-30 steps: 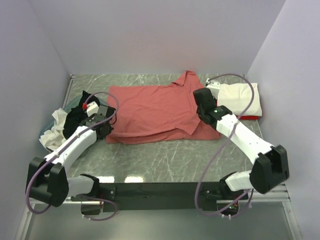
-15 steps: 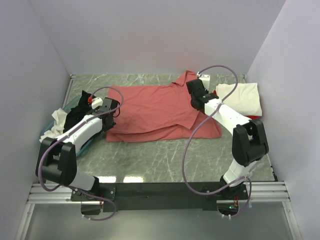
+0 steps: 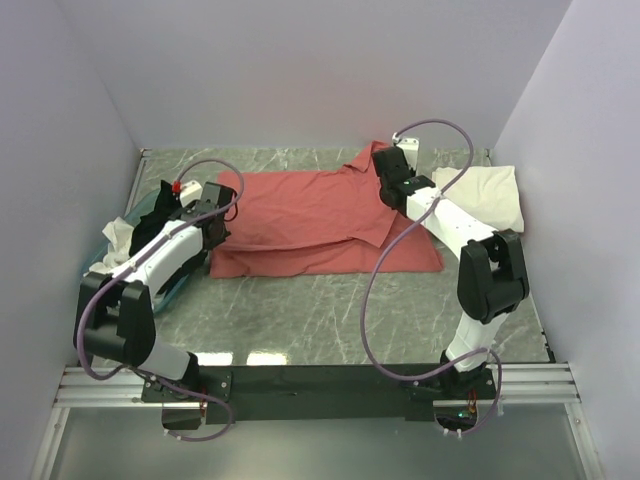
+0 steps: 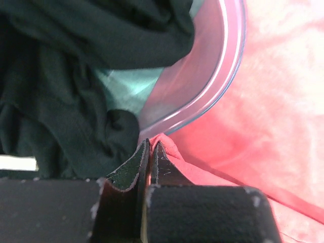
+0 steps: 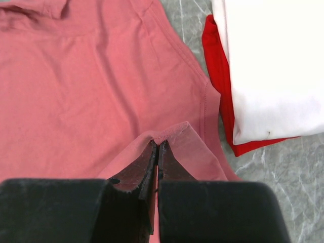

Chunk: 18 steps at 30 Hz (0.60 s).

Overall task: Fold and stack the t-shirts
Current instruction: Fold the tshirt

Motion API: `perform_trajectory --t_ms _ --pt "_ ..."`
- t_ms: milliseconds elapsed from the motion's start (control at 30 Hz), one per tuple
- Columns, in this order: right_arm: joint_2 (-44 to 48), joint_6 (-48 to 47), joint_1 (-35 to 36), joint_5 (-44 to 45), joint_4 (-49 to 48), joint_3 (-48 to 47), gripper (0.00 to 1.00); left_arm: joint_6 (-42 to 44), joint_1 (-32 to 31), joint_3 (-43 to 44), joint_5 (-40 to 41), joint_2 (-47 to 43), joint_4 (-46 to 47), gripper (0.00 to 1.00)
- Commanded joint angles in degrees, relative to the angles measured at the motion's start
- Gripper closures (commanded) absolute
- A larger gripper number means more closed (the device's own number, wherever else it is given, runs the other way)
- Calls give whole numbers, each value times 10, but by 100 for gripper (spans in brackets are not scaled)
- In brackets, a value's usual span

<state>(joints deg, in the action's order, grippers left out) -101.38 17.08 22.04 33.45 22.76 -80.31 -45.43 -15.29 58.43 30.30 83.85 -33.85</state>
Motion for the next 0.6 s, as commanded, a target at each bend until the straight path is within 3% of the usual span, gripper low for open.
perform_trajectory --t_ms 0,200,300,333,400,500,533,567 --pt "-7 -9 -9 19 -4 -21 100 21 6 34 13 21 10 100" --pt "-24 -7 -12 19 3 -27 100 29 7 56 3 55 7 97" --pt "-34 -6 -13 13 10 -35 100 31 8 64 -2 60 7 82" --pt "-36 -4 -14 12 13 -37 100 31 8 70 -4 60 7 69" --pt "-36 -3 -15 10 25 -45 100 33 7 73 -9 56 7 55" --pt "-26 0 -20 -9 32 -49 83 35 7 78 -21 43 11 33" --pt "-21 1 -21 -15 33 -48 73 34 7 79 -24 40 11 29" --pt "-15 2 -23 -19 30 -42 55 33 7 79 -27 35 11 23"
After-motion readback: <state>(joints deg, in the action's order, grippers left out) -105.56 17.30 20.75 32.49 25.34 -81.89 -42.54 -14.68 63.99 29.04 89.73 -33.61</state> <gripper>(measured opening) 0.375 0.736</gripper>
